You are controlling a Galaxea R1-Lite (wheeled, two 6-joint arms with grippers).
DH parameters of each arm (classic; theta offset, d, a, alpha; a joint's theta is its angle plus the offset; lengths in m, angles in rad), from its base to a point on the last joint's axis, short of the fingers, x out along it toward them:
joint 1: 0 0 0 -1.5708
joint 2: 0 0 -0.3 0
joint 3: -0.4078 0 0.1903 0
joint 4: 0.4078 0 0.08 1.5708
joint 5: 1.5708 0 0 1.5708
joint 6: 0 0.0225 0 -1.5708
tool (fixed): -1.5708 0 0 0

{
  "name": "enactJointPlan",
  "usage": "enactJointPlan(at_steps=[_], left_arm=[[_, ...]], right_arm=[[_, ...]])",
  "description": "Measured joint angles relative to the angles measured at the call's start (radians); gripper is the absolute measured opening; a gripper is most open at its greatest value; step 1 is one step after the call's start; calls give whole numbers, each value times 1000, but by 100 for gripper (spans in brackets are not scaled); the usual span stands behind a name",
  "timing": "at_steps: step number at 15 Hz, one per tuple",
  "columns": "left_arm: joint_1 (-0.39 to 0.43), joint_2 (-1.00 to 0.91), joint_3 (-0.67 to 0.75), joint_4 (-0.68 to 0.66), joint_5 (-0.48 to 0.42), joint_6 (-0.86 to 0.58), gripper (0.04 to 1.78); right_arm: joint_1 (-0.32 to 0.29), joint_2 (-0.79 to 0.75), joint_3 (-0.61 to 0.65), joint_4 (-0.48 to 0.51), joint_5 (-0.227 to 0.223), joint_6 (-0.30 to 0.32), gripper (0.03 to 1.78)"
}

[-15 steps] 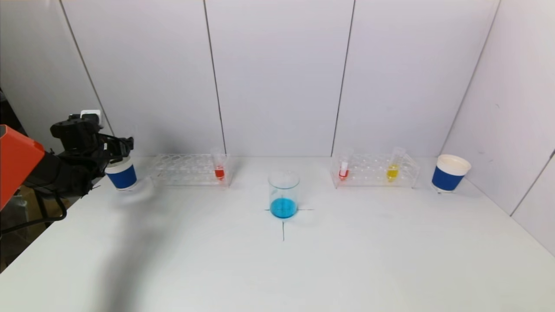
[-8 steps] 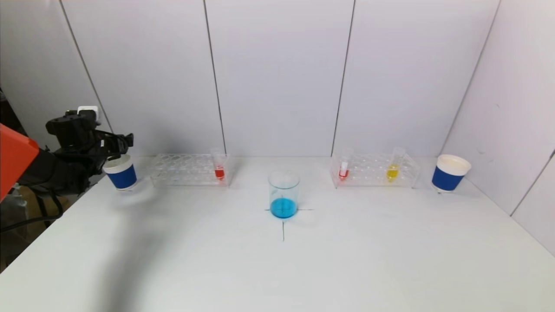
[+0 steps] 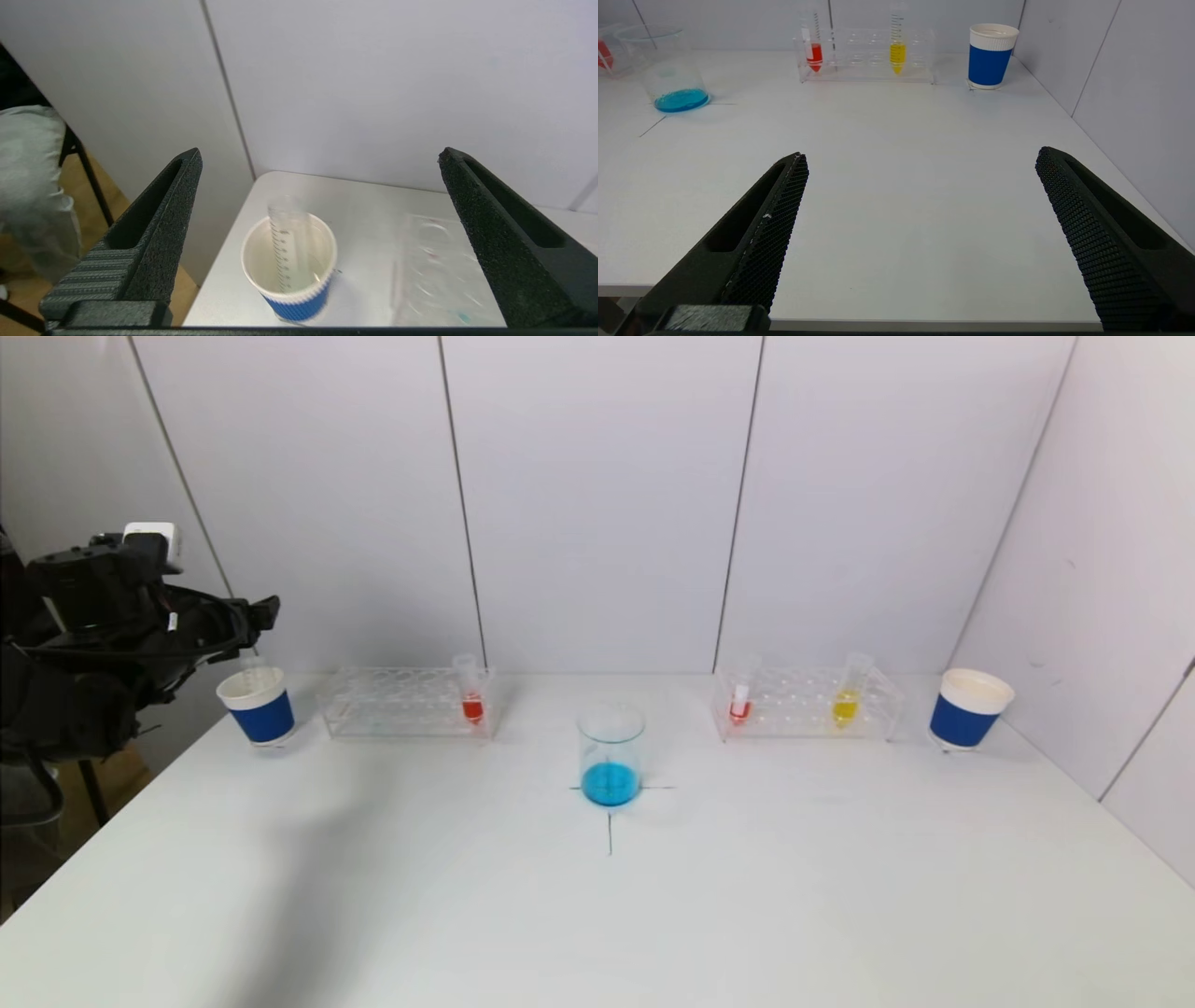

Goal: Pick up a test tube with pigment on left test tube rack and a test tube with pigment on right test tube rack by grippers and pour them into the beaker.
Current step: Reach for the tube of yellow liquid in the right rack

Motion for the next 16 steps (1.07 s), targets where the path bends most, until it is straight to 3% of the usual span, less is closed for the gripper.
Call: enactJointPlan(at_steps=[10,16], left_arm=[[-99,-672,625,20,-52,6,176],[-111,-990,911,41,-54,5,176]], right_arm=[[0,0,0,0,0,0,177],[0,0,0,0,0,0,177]])
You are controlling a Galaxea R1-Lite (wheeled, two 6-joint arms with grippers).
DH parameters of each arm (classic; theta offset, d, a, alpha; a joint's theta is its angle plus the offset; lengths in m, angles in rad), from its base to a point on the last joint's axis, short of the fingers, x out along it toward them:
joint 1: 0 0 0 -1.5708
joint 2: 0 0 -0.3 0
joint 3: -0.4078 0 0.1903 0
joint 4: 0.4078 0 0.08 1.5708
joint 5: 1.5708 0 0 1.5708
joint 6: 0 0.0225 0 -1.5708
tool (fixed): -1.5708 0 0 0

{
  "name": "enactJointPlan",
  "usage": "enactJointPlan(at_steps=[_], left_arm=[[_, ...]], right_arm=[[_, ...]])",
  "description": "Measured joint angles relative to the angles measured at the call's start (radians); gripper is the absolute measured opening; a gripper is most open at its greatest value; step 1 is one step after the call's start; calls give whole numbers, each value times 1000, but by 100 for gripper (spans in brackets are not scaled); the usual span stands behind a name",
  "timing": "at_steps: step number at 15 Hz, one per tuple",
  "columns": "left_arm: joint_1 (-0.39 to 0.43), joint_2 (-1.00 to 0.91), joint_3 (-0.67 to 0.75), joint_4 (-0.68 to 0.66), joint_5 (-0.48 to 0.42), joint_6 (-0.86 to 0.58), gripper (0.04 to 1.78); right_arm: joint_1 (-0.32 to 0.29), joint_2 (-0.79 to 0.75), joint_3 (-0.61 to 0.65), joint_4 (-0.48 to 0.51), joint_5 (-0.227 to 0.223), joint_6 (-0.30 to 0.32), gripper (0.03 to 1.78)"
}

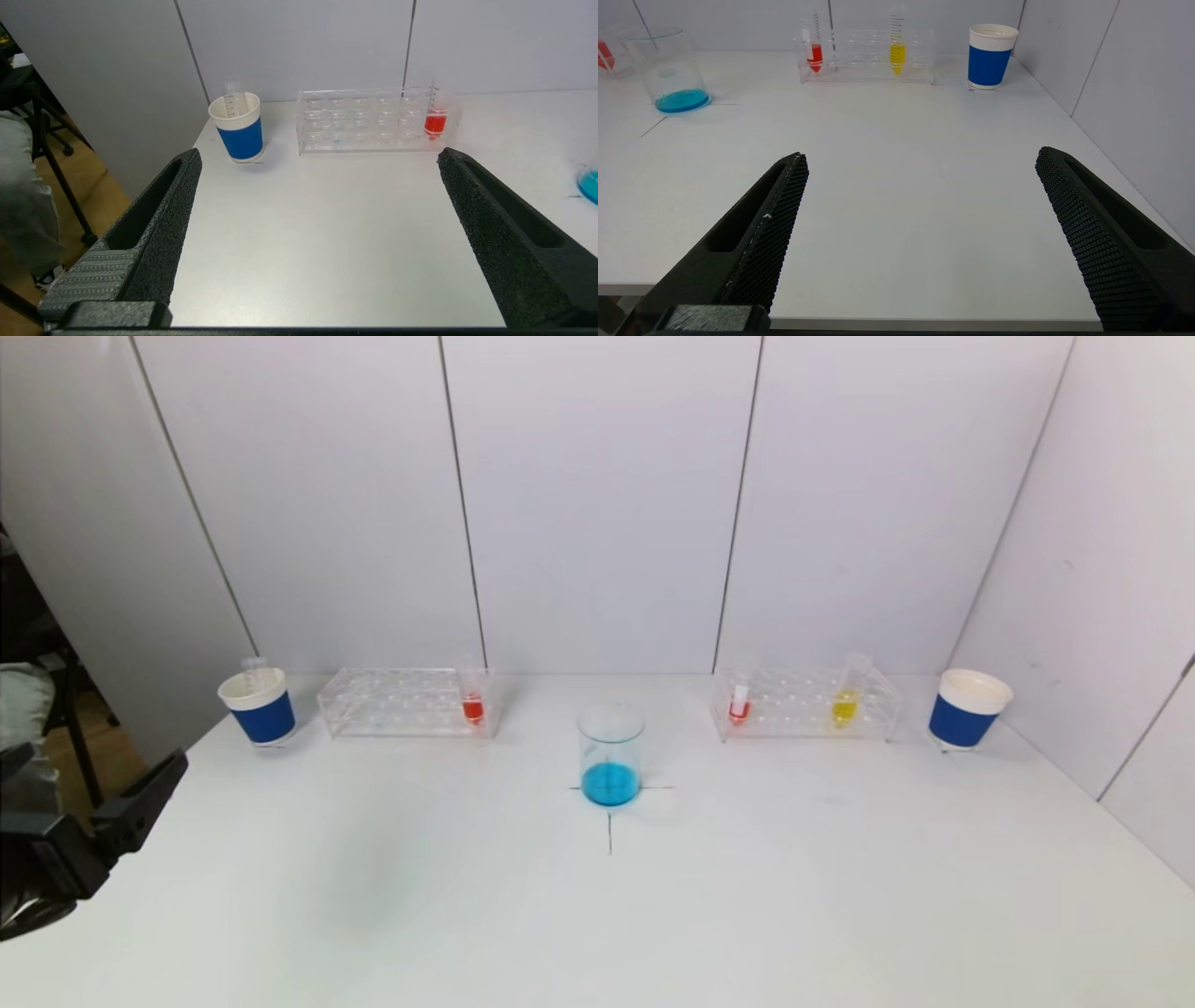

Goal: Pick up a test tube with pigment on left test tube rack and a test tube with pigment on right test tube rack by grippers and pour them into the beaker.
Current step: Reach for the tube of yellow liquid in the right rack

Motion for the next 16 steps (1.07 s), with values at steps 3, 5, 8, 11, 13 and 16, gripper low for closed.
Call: enactJointPlan(at_steps=[3,5,8,11,13,16], left_arm=[[-2,-178,67,117,-13,-5,176],[-3,-327,77,259,-47,-10,176],[-4,-563,54,550,-86,-39,176],[-18,-669,23,759,-100,-153,176],[-32,-699,15,770,-101,-154,176],[-58,-722,10,780,-104,-152,176]], right_arm=[[0,0,0,0,0,0,177],[0,0,0,0,0,0,177],[0,0,0,0,0,0,177],[0,0,0,0,0,0,177],[0,0,0,0,0,0,177],[0,0,0,0,0,0,177]])
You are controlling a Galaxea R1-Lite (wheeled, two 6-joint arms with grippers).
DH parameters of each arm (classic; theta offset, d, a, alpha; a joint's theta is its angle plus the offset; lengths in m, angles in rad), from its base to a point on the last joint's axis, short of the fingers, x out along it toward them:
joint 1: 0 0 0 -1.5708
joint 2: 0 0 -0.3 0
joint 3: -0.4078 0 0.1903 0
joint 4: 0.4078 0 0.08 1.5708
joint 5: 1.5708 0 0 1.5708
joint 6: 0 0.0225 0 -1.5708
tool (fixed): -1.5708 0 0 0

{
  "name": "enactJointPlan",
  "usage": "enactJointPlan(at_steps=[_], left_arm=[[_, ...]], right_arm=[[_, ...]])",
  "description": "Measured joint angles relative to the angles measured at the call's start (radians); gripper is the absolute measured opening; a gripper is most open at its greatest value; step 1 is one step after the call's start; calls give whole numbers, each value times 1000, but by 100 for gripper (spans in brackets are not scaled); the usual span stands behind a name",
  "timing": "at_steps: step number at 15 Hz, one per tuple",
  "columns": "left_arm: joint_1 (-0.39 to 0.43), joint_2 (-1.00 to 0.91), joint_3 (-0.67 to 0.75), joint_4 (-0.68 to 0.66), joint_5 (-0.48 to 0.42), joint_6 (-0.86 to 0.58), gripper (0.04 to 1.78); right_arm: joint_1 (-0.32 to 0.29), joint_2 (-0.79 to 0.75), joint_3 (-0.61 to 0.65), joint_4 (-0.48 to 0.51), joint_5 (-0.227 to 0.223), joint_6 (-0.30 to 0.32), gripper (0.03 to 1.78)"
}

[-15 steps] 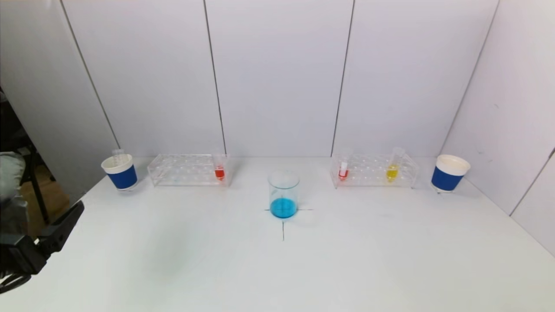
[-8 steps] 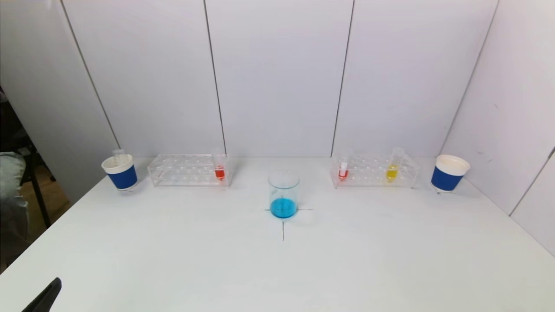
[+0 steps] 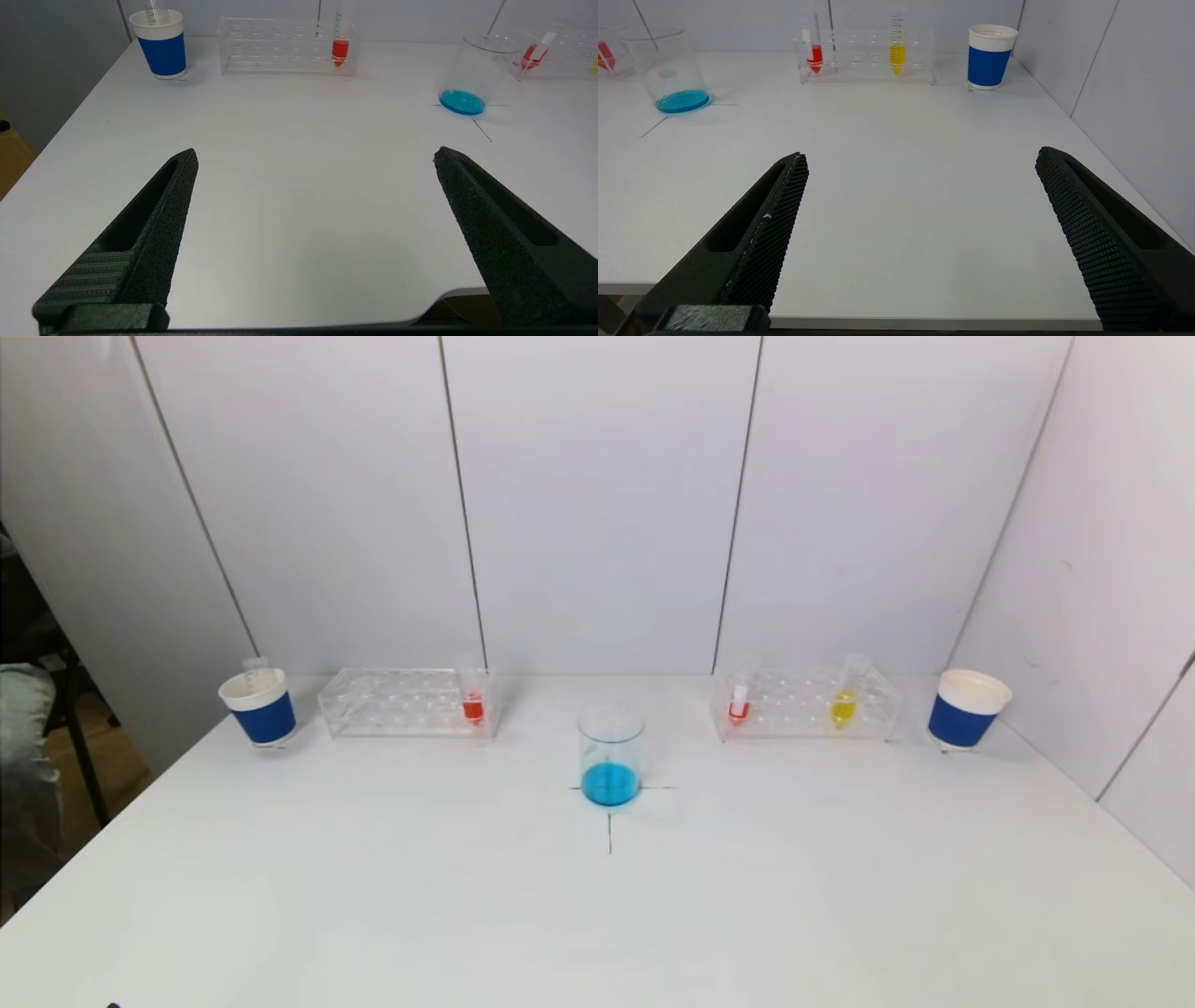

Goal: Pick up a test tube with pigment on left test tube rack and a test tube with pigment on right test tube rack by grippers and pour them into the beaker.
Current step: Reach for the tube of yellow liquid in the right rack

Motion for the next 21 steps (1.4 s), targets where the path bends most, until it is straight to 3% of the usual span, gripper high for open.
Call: enactJointPlan(at_steps=[3,8,11,15,21], left_arm=[[-44,-45,-3,80,1,13,176],[-52,-206,32,256,4,92,176],[-51,-244,54,237,21,102,176],[-50,-256,143,37,121,157,176],[-51,-256,157,64,130,97,176]], right_arm=[[0,0,0,0,0,0,177],[0,0,0,0,0,0,177],[0,0,0,0,0,0,177],[0,0,0,0,0,0,177],[0,0,0,0,0,0,177]])
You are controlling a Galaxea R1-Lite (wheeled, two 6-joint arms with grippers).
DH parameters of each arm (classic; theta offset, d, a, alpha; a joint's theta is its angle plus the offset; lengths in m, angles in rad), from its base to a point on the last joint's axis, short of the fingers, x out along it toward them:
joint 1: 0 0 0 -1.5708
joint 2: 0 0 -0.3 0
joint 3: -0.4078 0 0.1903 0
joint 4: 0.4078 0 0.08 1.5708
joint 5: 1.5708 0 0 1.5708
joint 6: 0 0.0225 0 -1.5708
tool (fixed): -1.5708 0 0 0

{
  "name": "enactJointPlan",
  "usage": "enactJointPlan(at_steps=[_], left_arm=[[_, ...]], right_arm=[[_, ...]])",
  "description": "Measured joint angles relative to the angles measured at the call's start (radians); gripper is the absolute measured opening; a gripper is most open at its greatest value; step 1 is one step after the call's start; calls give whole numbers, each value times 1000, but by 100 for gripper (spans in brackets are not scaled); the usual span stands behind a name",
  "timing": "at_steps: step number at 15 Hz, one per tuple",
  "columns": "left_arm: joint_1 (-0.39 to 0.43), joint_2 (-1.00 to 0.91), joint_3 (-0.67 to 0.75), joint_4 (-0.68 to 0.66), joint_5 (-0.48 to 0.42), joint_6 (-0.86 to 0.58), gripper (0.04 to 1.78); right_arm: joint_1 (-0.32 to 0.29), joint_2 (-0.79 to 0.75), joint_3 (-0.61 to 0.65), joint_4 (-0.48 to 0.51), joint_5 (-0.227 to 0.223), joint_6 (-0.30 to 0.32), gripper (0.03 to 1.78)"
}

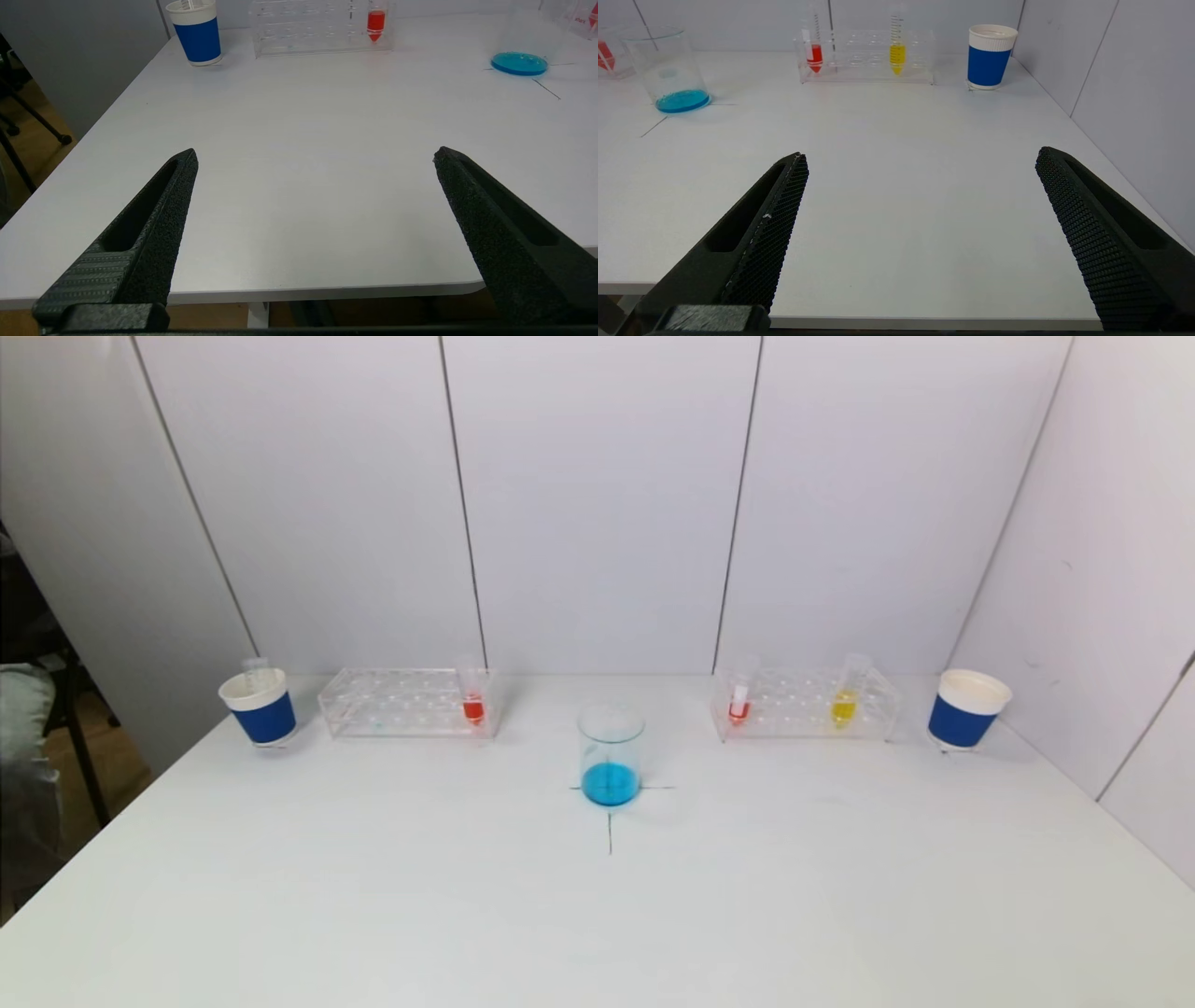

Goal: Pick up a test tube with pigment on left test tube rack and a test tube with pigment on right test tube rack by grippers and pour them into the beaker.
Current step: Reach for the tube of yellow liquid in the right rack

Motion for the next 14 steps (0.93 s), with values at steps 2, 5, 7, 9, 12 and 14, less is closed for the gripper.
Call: enactJointPlan(at_steps=[2,5,7,9,12,14], left_arm=[[0,0,0,-3,4,-21,176],[0,0,0,-3,4,-22,176],[0,0,0,-4,4,-22,176],[0,0,0,-4,4,-22,176],[0,0,0,-4,4,-22,176],[0,0,0,-4,4,-22,176]], right_arm=[[0,0,0,0,0,0,177],[0,0,0,0,0,0,177],[0,0,0,0,0,0,177],[0,0,0,3,7,-17,177],[0,0,0,2,0,-1,177],[0,0,0,1,2,0,177]])
